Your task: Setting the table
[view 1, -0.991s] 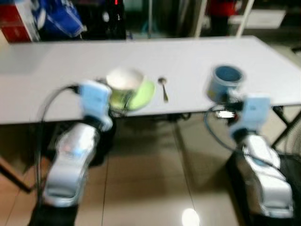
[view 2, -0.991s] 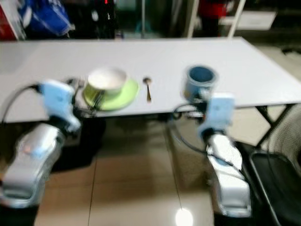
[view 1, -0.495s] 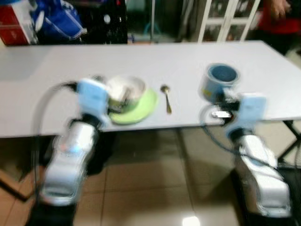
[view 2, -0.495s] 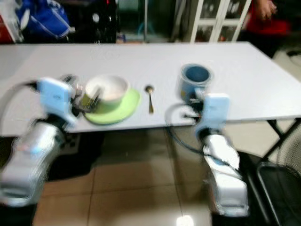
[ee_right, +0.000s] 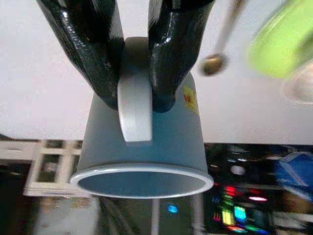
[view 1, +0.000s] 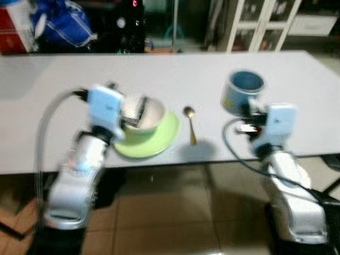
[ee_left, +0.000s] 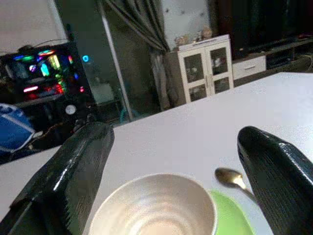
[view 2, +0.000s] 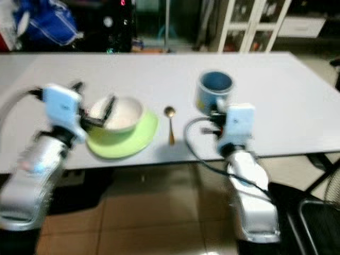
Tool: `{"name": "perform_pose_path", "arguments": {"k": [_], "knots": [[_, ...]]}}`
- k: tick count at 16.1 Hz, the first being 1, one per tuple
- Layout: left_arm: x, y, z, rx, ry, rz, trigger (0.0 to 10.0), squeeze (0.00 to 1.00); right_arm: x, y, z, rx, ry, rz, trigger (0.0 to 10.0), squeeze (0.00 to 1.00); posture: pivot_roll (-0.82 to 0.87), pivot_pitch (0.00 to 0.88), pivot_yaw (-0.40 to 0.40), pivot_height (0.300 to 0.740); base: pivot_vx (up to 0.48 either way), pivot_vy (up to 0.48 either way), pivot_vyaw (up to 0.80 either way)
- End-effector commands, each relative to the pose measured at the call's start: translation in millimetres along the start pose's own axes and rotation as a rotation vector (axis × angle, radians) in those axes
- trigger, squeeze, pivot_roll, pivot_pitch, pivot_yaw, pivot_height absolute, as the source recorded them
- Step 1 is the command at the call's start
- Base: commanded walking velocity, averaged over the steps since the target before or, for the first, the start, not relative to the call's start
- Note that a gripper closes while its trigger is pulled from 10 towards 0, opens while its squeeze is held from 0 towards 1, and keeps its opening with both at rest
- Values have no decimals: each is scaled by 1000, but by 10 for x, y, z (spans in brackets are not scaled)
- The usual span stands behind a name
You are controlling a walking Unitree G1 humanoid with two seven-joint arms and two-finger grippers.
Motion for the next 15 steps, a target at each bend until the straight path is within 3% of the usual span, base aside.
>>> {"name": "perform_pose_path", "arguments": {"k": [1, 3, 6, 15], "knots": [[23, 19, 106, -25, 26, 2, 10000, 0, -25, 82, 129, -11, 39, -26, 10000, 0, 92, 0, -5, 740, 394, 0, 800], [23, 18, 107, -26, 25, 3, 10000, 0, -26, 80, 133, -12, 36, -25, 10000, 0, 93, 0, -5, 740, 392, 0, 800], [24, 17, 109, -27, 22, 3, 10000, 0, -26, 54, 90, -53, 14, -18, 10000, 0, 92, 0, -4, 740, 393, 0, 0], [35, -20, -12, -20, -41, 19, 10000, 0, -18, 19, 74, -53, 3, -7, 10000, 0, 90, 0, 1, 740, 392, 0, 0]]}}
Point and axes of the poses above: a point about 5 cm out from each wrist's last joint towards the gripper, its own x axis pointing back from the gripper into the wrist, its own y axis along the axis of the wrist's last joint, z = x × y, the point moved 6 cm from there along -x, pointing out of the wrist towards the gripper, and after that the axes turned 7 degrees about x, right-handed, at the moved point
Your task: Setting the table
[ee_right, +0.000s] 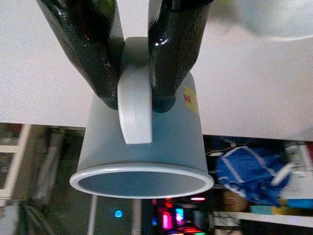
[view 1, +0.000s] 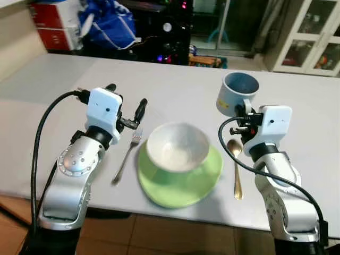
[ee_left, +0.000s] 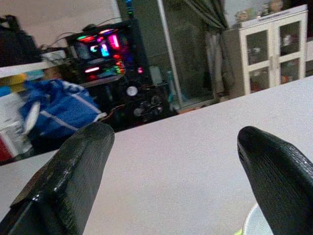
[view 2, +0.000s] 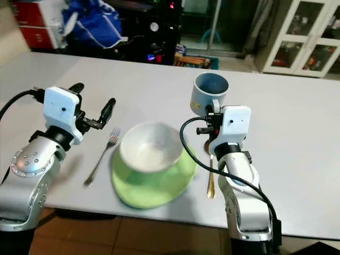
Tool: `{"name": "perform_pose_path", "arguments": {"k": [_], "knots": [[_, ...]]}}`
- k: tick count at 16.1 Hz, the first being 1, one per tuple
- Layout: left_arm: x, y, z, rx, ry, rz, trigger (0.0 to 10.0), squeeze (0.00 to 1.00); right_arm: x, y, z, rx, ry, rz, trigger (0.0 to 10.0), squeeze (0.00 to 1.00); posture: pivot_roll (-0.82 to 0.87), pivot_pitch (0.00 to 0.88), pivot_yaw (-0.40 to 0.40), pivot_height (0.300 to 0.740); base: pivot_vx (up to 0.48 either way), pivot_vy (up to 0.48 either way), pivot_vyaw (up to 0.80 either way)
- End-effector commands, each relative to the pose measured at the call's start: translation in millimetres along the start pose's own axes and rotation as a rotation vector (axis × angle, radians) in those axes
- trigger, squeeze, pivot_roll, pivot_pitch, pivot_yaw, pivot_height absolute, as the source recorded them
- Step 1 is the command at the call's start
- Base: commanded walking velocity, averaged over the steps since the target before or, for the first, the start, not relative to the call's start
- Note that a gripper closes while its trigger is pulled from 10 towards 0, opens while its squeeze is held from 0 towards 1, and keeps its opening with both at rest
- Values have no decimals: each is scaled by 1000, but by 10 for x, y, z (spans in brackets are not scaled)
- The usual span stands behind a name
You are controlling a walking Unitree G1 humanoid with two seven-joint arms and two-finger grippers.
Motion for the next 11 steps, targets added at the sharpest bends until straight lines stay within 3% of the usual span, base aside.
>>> {"name": "perform_pose_path", "arguments": {"k": [1, 6, 9, 11], "knots": [[-23, 14, -130, 8, -49, -2, 10000, 0, 19, 2, -152, 8, -46, 1, 10000, 0, 90, 0, 1, 740, 289, 0, 0], [-7, -16, -172, 18, -73, 14, 10000, 0, 21, -19, -156, 11, -49, 11, 10000, 0, 87, 0, 4, 740, 0, 0, 0], [82, -20, -370, 38, -239, 29, 10000, 0, -54, -156, -230, 29, -27, 53, 10000, 0, 89, 0, 4, 740, 0, 0, 0], [97, -16, -389, 37, -266, 37, 10000, 0, -119, -224, -221, 29, 7, 63, 10000, 0, 88, 0, 2, 740, 0, 0, 0]]}}
Point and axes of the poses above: a point about 5 cm out from each wrist's last joint towards the gripper, its own x axis pointing back from the gripper into the wrist, its own y axis along the axis of the wrist's last joint, z = x × y, the point moved 6 cm from there along -x, pointing out of the wrist towards the gripper, and after that the axes turned 7 degrees about x, right-handed, at the moved point
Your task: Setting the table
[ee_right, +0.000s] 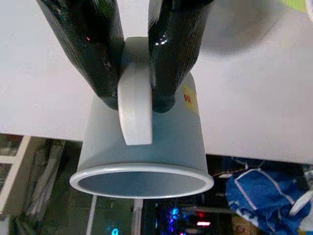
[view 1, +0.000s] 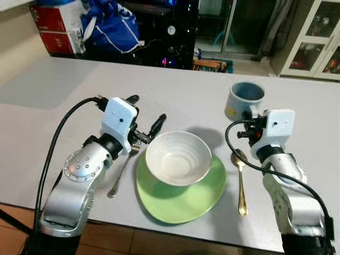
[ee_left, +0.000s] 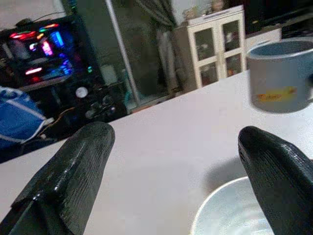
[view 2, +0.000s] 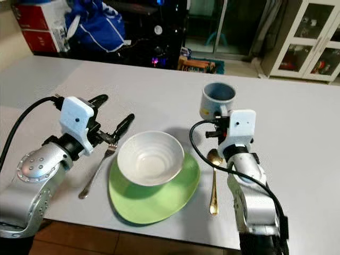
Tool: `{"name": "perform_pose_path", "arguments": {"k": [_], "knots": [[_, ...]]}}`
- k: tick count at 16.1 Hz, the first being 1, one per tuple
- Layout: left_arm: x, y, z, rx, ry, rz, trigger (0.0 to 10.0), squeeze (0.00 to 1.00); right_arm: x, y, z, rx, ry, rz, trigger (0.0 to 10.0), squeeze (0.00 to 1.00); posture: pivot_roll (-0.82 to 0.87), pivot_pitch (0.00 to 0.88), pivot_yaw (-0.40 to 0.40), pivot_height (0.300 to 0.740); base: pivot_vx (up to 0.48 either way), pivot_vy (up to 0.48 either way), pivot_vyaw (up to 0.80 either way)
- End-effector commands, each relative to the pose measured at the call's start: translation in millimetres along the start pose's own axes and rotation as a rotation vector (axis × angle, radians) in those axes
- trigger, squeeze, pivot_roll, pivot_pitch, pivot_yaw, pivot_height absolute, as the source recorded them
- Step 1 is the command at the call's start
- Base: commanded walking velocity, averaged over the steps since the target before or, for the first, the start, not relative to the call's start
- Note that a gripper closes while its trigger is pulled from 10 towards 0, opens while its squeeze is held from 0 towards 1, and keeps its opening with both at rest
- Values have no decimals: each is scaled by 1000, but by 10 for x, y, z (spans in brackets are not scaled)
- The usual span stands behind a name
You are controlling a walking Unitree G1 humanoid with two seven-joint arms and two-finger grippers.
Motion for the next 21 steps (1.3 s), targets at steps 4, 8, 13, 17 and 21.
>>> {"name": "perform_pose_path", "arguments": {"k": [4, 8, 13, 17, 21], "knots": [[63, 21, -77, -12, -76, 27, 10000, 0, -236, -75, -59, -69, 36, -20, 10000, 0, 101, 0, -9, 740, 0, 0, 0], [150, -1, -209, 15, -155, 62, 10000, 0, -436, -220, -57, -62, 86, 12, 10000, 0, 112, 0, -17, 740, 0, 0, 0], [244, -34, -326, 27, -195, 98, 10000, 0, -469, -474, -135, -23, 101, 71, 10000, 0, 119, 0, -24, 740, 0, 0, 0], [247, -38, -369, 29, -209, 111, 10000, 0, -390, -613, -106, -19, 122, 82, 10000, 0, 114, 5, -17, 740, 0, 0, 0], [243, -50, -392, 29, -218, 118, 10000, 0, -258, -646, -72, -23, 146, 67, 10000, 0, 111, 6, -14, 740, 0, 0, 0]]}}
Point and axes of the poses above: a point about 5 cm out from each wrist's last joint towards the gripper, its own x axis pointing back from the gripper into the wrist, its own y axis along the axis of the wrist's last joint, z = x × y, the point moved 6 cm from there along -x, pointing out of the wrist towards the gripper, and after that the axes turned 7 degrees about x, right-handed, at the moved point
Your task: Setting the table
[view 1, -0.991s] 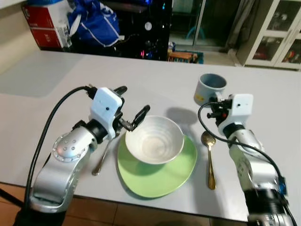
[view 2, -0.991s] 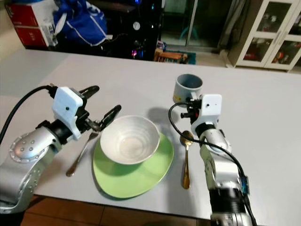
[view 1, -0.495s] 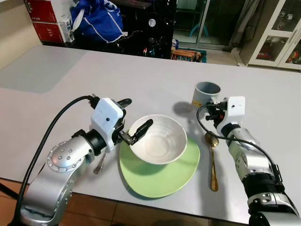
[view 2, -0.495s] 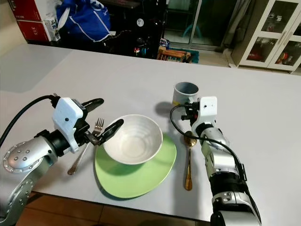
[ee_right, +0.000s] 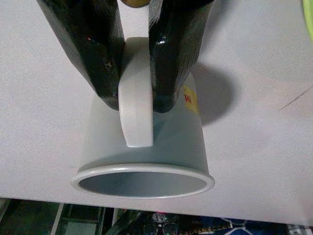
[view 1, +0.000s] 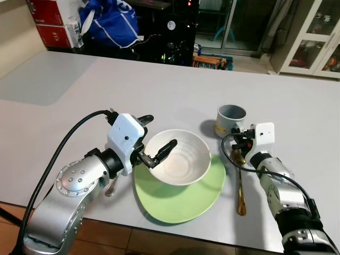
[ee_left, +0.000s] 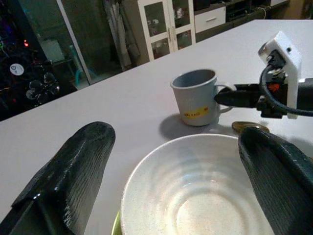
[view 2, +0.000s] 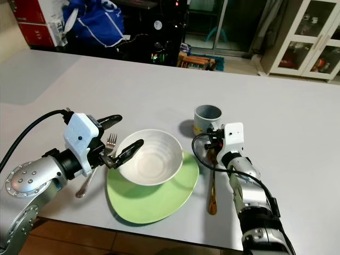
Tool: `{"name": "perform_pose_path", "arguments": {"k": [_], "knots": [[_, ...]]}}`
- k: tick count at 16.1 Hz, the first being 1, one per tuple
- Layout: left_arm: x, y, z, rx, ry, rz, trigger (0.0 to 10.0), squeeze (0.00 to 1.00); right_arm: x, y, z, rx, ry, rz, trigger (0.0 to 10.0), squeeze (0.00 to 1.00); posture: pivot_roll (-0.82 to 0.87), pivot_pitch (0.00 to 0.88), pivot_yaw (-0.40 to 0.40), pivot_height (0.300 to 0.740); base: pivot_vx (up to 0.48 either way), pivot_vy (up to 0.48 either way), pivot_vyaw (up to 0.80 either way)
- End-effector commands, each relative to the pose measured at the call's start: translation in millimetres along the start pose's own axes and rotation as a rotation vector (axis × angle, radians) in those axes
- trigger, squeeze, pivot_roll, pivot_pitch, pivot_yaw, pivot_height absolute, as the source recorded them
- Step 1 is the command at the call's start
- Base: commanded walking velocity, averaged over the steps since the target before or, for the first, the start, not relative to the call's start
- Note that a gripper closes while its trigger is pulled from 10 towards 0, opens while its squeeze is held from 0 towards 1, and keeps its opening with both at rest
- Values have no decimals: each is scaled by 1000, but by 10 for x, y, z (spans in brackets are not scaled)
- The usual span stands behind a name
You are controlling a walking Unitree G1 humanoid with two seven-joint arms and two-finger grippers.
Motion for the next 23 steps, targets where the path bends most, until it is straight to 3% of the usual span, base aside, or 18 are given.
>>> {"name": "perform_pose_path", "arguments": {"k": [1, 5, 9, 13, 22, 23], "knots": [[0, 22, -38, -8, -17, 2, 10000, 0, 13, 109, -18, 0, 1, -42, 10000, 0, 111, 6, -14, 740, 0, 0, 0], [-3, 14, -37, -8, -19, 4, 10000, 0, 170, 152, -34, -12, 12, -72, 10000, 0, 104, 3, -12, 740, 0, 0, 0], [-4, 4, -69, -1, -37, 9, 10000, 0, 277, 60, 119, -42, 62, -42, 10000, 0, 104, 0, -12, 740, 0, 0, 0], [27, -87, -187, 18, -103, 51, 10000, 0, 286, 17, 201, -58, 97, -22, 10000, 0, 104, 0, -14, 740, 0, 0, 0], [40, -124, -205, 13, -120, 67, 10000, 0, 255, -10, 264, -46, 125, 2, 10000, 0, 107, 0, -15, 740, 0, 0, 0], [39, -125, -206, 12, -121, 67, 10000, 0, 252, -10, 269, -45, 127, 3, 10000, 39, 107, 0, -15, 740, 0, 0, 0]]}}
Point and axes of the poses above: a point about 5 cm out from each wrist's last joint towards the gripper, its own x axis pointing back from the gripper into the wrist, its own y axis along the axis of the wrist's last joint, z = x × y, the point moved 6 cm from there along -x, pointing out of the wrist towards the gripper, and after that the axes turned 7 degrees about x, right-handed, at the moved point
